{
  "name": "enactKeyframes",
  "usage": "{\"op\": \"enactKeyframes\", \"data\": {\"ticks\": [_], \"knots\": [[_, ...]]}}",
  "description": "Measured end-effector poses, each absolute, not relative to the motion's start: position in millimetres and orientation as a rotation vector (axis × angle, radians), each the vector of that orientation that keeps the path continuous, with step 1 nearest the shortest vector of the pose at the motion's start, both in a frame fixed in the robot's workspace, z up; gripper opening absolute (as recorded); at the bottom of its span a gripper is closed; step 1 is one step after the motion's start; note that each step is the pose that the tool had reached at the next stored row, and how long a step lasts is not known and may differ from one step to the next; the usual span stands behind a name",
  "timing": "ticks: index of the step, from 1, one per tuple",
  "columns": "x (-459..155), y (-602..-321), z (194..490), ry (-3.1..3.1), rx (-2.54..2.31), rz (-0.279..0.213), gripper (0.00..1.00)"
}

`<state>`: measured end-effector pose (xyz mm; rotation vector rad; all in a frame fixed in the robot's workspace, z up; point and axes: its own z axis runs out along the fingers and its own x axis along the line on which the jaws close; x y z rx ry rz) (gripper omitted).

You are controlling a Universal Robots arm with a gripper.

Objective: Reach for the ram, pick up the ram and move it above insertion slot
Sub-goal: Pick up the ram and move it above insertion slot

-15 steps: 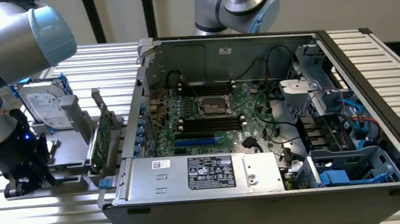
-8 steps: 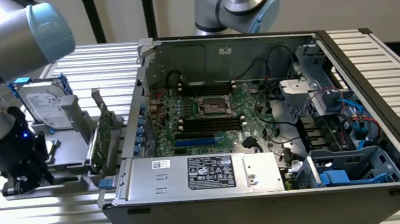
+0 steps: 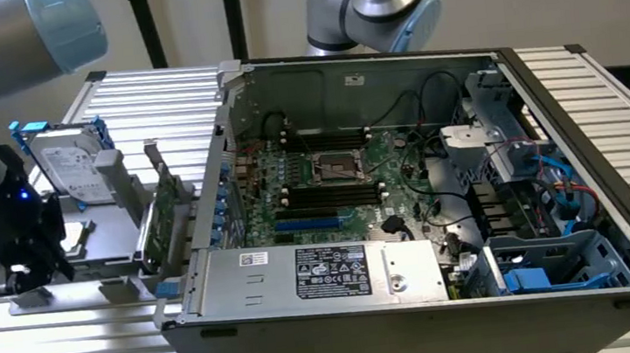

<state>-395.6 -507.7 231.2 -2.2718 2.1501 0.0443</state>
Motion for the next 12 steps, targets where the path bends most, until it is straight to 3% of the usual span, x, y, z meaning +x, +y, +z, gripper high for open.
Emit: {"op": "enactKeyframes", "data": {"ticks": [12], "knots": [[-384.7, -507.7, 285.9, 2.150, -2.272, 0.044, 0.14]]}}
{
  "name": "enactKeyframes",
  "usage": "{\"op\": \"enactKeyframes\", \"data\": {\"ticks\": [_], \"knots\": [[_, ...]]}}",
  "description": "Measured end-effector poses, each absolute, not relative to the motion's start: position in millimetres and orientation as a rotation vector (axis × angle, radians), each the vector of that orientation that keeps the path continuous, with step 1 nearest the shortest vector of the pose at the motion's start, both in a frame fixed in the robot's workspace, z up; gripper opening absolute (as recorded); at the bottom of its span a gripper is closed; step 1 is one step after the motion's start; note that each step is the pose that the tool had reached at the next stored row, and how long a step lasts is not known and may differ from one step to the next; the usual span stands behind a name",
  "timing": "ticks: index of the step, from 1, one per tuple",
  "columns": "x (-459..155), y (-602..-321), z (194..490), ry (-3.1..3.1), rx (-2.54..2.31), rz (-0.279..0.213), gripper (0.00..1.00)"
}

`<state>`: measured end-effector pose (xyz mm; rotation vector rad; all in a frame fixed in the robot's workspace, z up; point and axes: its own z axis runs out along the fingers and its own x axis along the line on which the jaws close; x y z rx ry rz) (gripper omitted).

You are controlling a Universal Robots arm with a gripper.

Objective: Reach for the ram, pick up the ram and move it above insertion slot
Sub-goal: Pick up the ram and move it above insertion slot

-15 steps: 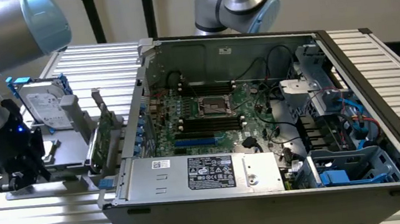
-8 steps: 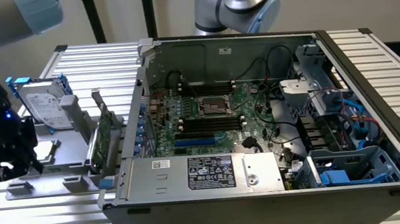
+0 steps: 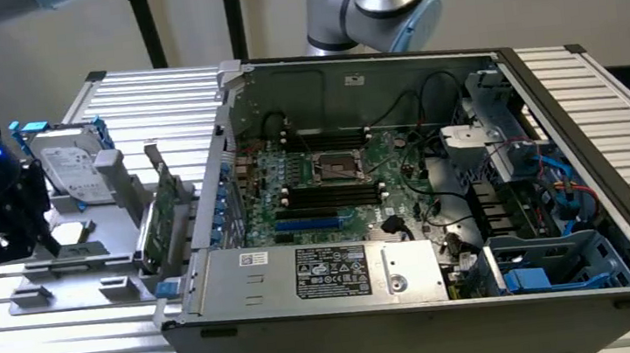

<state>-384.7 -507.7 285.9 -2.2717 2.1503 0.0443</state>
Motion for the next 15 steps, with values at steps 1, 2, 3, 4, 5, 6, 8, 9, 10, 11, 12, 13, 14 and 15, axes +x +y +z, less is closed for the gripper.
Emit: {"op": "enactKeyframes", "data": {"ticks": [1, 2, 3, 4, 5, 6, 8, 9, 10, 11, 12, 13, 14, 15], "knots": [[-382.0, -507.7, 290.3, 2.150, -2.272, 0.044, 0.14], [-378.9, -507.7, 295.1, 2.150, -2.272, 0.044, 0.14], [-375.5, -507.7, 299.6, 2.150, -2.271, 0.044, 0.14], [-371.4, -507.7, 304.1, 2.150, -2.272, 0.044, 0.14], [-367.1, -507.7, 308.6, 2.150, -2.272, 0.044, 0.14], [-362.2, -507.7, 313.5, 2.150, -2.272, 0.044, 0.14], [-353.2, -507.7, 322.5, 2.150, -2.272, 0.044, 0.14], [-348.7, -507.7, 327.0, 2.150, -2.271, 0.044, 0.14], [-344.2, -507.7, 331.6, 2.150, -2.272, 0.045, 0.14], [-339.7, -507.8, 336.1, 2.150, -2.272, 0.045, 0.14], [-335.2, -507.8, 340.6, 2.150, -2.272, 0.045, 0.14], [-330.7, -507.7, 345.0, 2.150, -2.271, 0.045, 0.14], [-326.2, -507.7, 349.4, 2.150, -2.271, 0.045, 0.14], [-321.3, -507.7, 354.4, 2.150, -2.271, 0.045, 0.14]]}}
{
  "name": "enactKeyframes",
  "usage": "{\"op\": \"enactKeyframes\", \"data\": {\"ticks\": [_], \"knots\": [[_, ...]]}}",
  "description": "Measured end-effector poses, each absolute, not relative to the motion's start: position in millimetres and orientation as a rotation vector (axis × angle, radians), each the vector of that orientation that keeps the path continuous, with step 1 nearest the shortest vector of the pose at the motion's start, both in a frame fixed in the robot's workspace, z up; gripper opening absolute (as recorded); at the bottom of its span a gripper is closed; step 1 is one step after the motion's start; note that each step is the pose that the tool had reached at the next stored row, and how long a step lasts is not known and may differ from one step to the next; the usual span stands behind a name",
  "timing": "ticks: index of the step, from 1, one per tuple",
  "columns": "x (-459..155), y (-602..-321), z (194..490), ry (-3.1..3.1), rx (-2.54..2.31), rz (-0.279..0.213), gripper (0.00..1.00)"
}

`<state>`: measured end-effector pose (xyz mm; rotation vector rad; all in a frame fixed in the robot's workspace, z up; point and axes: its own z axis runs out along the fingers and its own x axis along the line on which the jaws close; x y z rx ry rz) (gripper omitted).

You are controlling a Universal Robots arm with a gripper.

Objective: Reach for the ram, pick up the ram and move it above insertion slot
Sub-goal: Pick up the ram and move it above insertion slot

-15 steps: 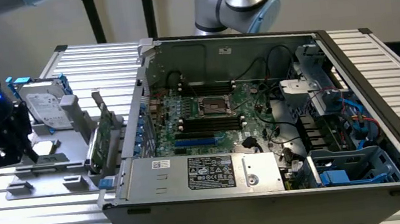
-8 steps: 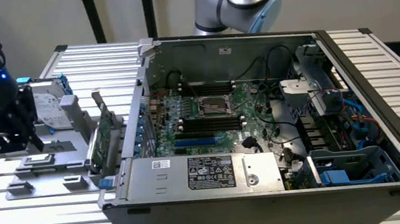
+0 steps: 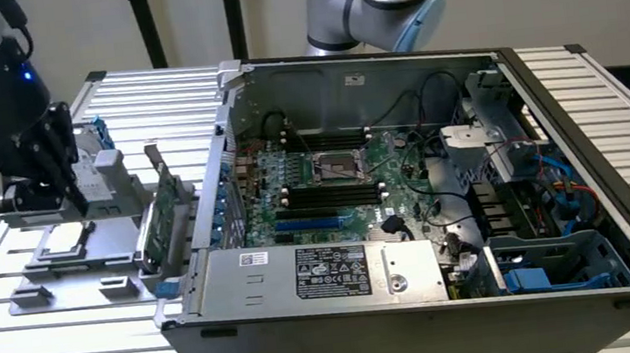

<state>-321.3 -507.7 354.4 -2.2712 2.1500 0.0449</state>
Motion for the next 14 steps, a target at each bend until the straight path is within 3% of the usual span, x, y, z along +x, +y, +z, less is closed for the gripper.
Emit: {"op": "enactKeyframes", "data": {"ticks": [8, 14], "knots": [[-288.2, -506.2, 389.6, 2.150, -2.271, 0.045, 0.14], [-263.8, -503.8, 397.0, 2.150, -2.271, 0.045, 0.14]]}}
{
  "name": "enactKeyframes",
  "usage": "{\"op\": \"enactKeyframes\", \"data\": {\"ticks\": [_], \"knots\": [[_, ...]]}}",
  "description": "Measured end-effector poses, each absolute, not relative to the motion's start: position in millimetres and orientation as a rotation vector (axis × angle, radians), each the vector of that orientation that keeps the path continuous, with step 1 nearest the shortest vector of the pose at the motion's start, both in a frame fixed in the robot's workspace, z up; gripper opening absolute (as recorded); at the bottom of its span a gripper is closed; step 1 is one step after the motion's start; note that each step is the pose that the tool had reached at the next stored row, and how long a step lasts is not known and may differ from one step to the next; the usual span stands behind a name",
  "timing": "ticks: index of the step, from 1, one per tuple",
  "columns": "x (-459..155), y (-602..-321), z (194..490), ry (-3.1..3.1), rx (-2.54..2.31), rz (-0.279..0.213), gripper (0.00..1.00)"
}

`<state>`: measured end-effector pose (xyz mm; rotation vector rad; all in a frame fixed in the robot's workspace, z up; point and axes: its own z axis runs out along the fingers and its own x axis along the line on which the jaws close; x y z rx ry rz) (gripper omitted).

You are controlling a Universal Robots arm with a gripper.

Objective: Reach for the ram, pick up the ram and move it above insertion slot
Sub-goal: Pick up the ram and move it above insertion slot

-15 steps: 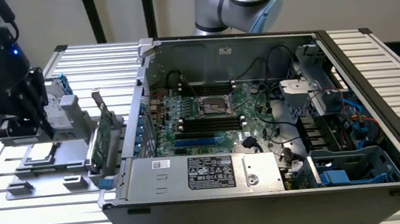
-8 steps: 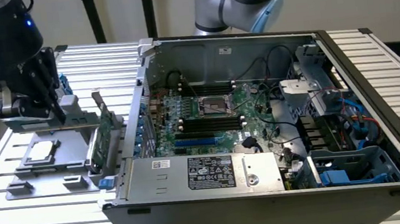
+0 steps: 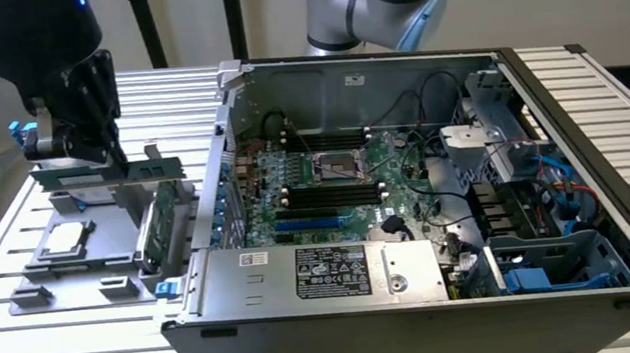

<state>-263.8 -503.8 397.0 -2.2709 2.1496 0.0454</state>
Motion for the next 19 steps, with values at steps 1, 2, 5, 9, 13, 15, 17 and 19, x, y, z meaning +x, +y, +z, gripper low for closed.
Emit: {"op": "enactKeyframes", "data": {"ticks": [1, 2, 5, 9, 13, 15, 17, 19], "knots": [[-259.3, -503.5, 397.0, 2.149, -2.271, 0.046, 0.14], [-254.8, -503.2, 397.0, 2.149, -2.270, 0.047, 0.14], [-241.2, -502.4, 397.0, 2.148, -2.269, 0.050, 0.14], [-223.0, -501.4, 397.0, 2.145, -2.266, 0.055, 0.14], [-204.7, -500.2, 396.9, 2.144, -2.265, 0.058, 0.14], [-195.7, -499.4, 397.0, 2.143, -2.264, 0.059, 0.14], [-186.9, -498.4, 396.8, 2.143, -2.264, 0.060, 0.14], [-177.4, -496.9, 396.4, 2.143, -2.264, 0.060, 0.14]]}}
